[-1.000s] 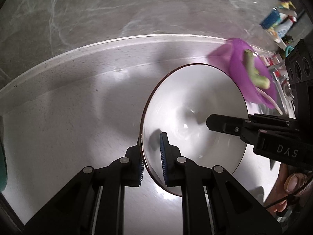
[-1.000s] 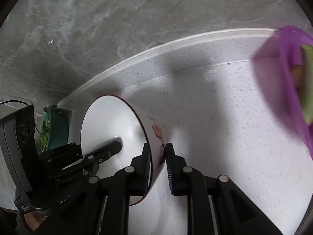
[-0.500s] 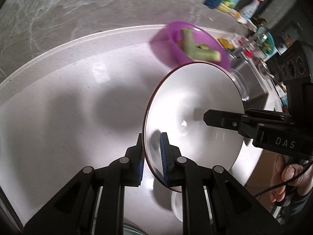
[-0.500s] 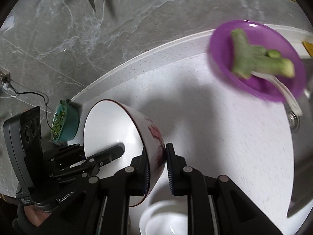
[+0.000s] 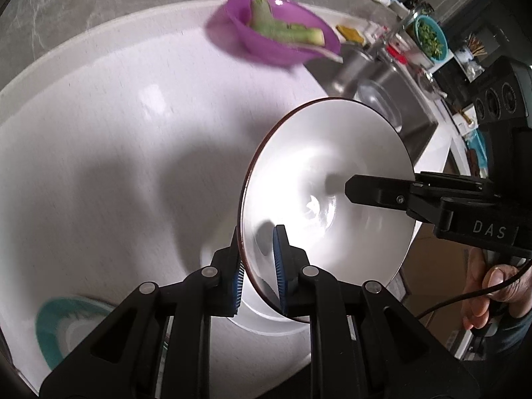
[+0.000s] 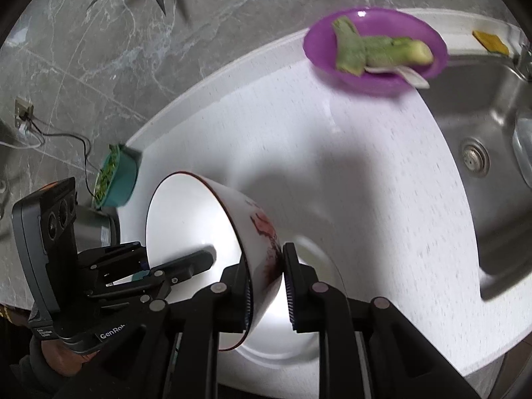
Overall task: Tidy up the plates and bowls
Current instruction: 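Carry the brown-rimmed bowl with both grippers and lower it onto the white plates, then open both grippers and pull them away from the bowl, then close both grippers on the rim of the white plate and bowl stack, then lift the plate and bowl stack with both grippers and carry it toward the teal plates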
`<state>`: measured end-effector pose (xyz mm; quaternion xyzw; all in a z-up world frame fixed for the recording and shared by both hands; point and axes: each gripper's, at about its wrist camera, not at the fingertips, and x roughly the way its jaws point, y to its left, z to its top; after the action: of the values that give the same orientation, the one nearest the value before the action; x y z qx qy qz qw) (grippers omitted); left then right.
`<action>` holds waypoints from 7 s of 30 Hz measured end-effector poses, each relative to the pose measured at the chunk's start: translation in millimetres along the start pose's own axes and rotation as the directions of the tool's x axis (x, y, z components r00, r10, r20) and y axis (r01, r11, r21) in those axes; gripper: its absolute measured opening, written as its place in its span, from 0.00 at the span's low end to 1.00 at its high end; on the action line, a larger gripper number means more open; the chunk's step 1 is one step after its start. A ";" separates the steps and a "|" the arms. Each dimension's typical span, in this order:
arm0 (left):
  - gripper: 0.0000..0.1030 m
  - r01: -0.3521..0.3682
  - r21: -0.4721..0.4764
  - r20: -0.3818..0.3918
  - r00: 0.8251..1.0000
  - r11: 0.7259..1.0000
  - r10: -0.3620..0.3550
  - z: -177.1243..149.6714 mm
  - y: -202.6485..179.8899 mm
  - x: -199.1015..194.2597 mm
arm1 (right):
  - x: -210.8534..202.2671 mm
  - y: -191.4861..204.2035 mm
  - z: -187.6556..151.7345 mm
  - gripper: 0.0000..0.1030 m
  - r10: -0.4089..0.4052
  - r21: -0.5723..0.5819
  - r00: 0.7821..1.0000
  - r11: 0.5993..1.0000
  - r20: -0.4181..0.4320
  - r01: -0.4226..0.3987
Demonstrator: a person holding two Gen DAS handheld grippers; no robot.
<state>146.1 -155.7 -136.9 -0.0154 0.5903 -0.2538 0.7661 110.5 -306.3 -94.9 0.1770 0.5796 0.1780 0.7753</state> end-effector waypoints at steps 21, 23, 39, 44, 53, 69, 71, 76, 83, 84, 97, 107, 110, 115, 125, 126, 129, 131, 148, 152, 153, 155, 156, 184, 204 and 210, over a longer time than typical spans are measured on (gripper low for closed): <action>0.15 -0.105 0.003 -0.024 0.994 0.994 0.106 -55.9 -9.7 43.9 | 27.9 -12.9 -45.0 0.17 -0.040 -0.023 0.994 0.999 -0.102 0.038; 0.17 -0.104 -0.001 -0.019 0.994 0.995 0.104 -52.6 -10.6 47.7 | 30.5 -14.1 -45.9 0.17 -0.042 -0.015 0.993 0.999 -0.107 0.041; 0.43 0.010 -0.068 0.109 0.994 0.998 -0.002 -48.3 4.2 25.0 | 47.8 -15.0 -43.5 0.13 -0.052 -0.002 0.989 0.999 -0.137 0.052; 0.57 0.037 -0.089 0.159 0.987 0.995 -0.023 -48.5 9.5 14.2 | 50.4 -13.8 -39.1 0.13 -0.069 -0.012 0.987 0.998 -0.142 0.068; 0.67 0.030 -0.140 0.211 0.978 0.990 0.000 -46.6 30.3 -0.5 | 50.2 -16.3 -33.0 0.16 -0.096 -0.023 0.985 0.995 -0.145 0.093; 0.67 0.031 -0.216 0.214 0.977 0.976 0.017 -57.7 47.1 -2.8 | 50.3 21.2 -32.6 0.61 -0.206 -0.190 0.967 0.966 -0.150 0.177; 0.67 0.030 -0.230 0.219 0.976 0.973 0.021 -58.3 51.1 -4.2 | 52.7 28.4 -32.3 0.61 -0.241 -0.229 0.961 0.952 -0.139 0.205; 0.67 0.028 -0.275 0.228 0.973 0.961 0.037 -63.2 60.5 -8.0 | 56.9 38.2 -35.4 0.62 -0.304 -0.306 0.945 0.917 -0.118 0.256; 0.67 0.027 -0.312 0.213 0.976 0.950 0.042 -67.8 67.2 -6.6 | 65.2 54.6 -39.3 0.66 -0.388 -0.416 0.919 0.849 -0.074 0.325; 0.67 0.027 -0.313 0.209 0.977 0.949 0.042 -68.2 66.9 -6.0 | 66.1 56.5 -39.6 0.67 -0.400 -0.433 0.914 0.836 -0.063 0.337; 0.67 0.011 -0.259 0.159 0.987 0.966 0.032 -65.2 61.1 -3.7 | 5.5 34.6 -12.0 0.75 -0.151 -0.275 0.989 0.950 0.000 0.145; 0.67 -0.082 -0.146 -0.001 0.997 0.986 0.083 -64.0 59.2 6.3 | -13.1 -63.9 -11.7 0.51 -0.078 -0.126 0.994 0.990 -0.071 0.069; 0.67 -0.086 -0.149 -0.023 0.996 0.985 0.084 -61.3 58.3 17.0 | 1.9 -69.6 -18.3 0.48 -0.056 -0.121 0.992 0.992 -0.112 0.042; 0.67 -0.109 -0.129 -0.049 0.993 0.986 0.103 -58.1 56.6 28.5 | 15.8 -67.4 -23.9 0.48 -0.010 -0.139 0.988 0.990 -0.153 -0.012; 0.67 -0.145 -0.108 -0.075 0.988 0.984 0.137 -52.6 68.1 43.5 | 19.3 -65.3 -24.5 0.48 -0.002 -0.164 0.985 0.986 -0.170 -0.026; 0.67 -0.140 -0.109 -0.076 0.988 0.984 0.132 -52.8 69.5 44.6 | 17.5 -66.7 -25.1 0.48 -0.002 -0.158 0.986 0.987 -0.168 -0.025; 0.67 -0.140 -0.099 -0.083 0.988 0.985 0.132 -48.1 68.9 50.8 | 18.1 -67.2 -29.6 0.48 -0.007 -0.158 0.984 0.987 -0.177 -0.021; 0.67 -0.143 -0.089 -0.086 0.987 0.986 0.135 -47.3 67.2 52.0 | 19.6 -66.6 -32.6 0.48 -0.012 -0.160 0.983 0.987 -0.182 -0.018; 0.67 -0.150 -0.017 -0.090 0.985 0.989 0.148 -37.8 66.6 78.4 | 43.9 -61.0 -43.7 0.46 -0.018 -0.183 0.987 0.983 -0.161 -0.012; 0.65 -0.146 0.019 -0.091 0.985 0.989 0.147 -31.0 66.1 85.3 | 48.4 -62.4 -42.8 0.45 -0.007 -0.198 0.991 0.980 -0.133 -0.020; 0.62 -0.139 0.035 -0.093 0.986 0.990 0.141 -29.3 65.4 87.8 | 49.4 -61.0 -43.8 0.45 -0.011 -0.213 0.993 0.977 -0.118 -0.014; 0.55 -0.106 0.030 -0.082 0.991 0.994 0.108 -26.6 65.0 89.2 | 53.4 -58.4 -44.3 0.45 -0.004 -0.224 0.993 0.974 -0.114 -0.022; 0.55 -0.102 0.028 -0.081 0.991 0.994 0.104 -23.4 64.4 91.0 | 55.0 -58.8 -44.4 0.44 0.001 -0.216 0.993 0.976 -0.115 -0.026; 0.17 -0.125 0.079 -0.089 0.987 0.989 0.132 6.8 20.4 123.5 | 61.7 -55.6 -36.9 0.27 0.030 -0.159 0.996 0.986 -0.080 -0.043; 0.13 -0.133 0.028 -0.038 0.990 0.991 0.134 -6.7 27.7 105.1 | 60.9 -53.1 -40.3 0.24 0.019 -0.145 0.998 0.989 -0.059 -0.027; 0.13 -0.138 0.008 -0.013 0.990 0.990 0.138 -8.9 25.3 91.4 | 54.6 -47.8 -41.6 0.24 0.019 -0.157 0.999 0.987 -0.048 -0.027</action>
<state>163.3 -168.4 -229.7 0.0297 0.5940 -0.2023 0.7780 88.3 -318.9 -174.5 0.1175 0.5794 0.2363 0.7711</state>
